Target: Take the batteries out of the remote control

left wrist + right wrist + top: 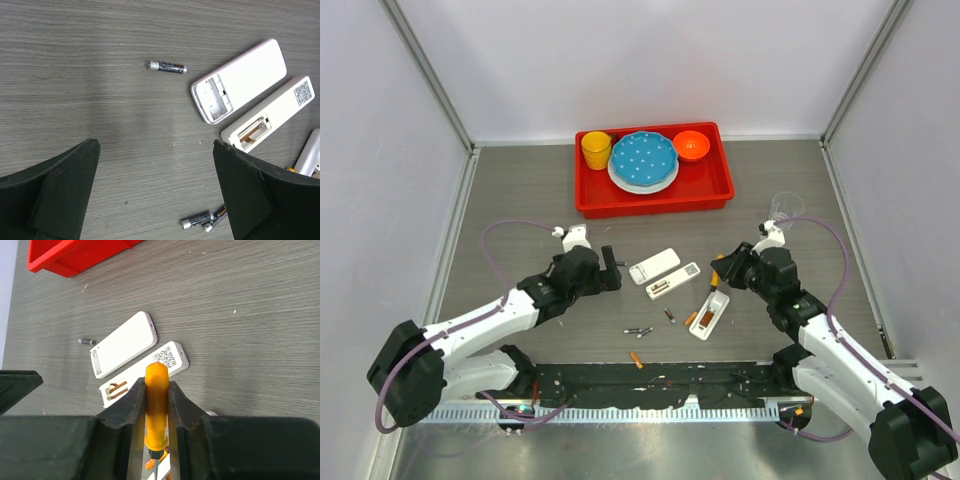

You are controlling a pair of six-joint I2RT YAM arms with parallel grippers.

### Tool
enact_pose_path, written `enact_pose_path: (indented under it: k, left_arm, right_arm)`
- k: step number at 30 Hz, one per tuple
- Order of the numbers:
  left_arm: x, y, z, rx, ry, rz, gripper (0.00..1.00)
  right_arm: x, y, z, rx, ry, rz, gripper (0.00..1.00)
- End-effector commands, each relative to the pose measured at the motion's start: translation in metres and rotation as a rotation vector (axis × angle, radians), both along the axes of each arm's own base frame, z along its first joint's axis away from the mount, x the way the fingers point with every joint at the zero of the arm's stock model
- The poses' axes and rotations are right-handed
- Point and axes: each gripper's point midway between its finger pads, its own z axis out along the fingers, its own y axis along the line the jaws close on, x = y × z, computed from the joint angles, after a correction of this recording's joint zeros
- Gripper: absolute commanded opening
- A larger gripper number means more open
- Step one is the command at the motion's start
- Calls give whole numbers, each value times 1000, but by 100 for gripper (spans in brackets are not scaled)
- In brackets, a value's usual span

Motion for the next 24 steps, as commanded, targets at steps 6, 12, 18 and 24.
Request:
enact_pose_path:
  k: [6,12,18,24]
  left_arm:
    - [8,-6,15,-25,19,3,100]
    - [4,-13,22,-57,15,-44,99]
    - [-1,-19,24,-99,11,-75,100]
    - [-8,-29,21,-150,0,-143,100]
  right_arm:
    - [25,2,-2,-8,19,-54,4]
    - [38,7,-11,37,33,-91,13]
    - [46,13,-13,59,37,-88,50]
    - [42,13,0,76,-1,-76,81]
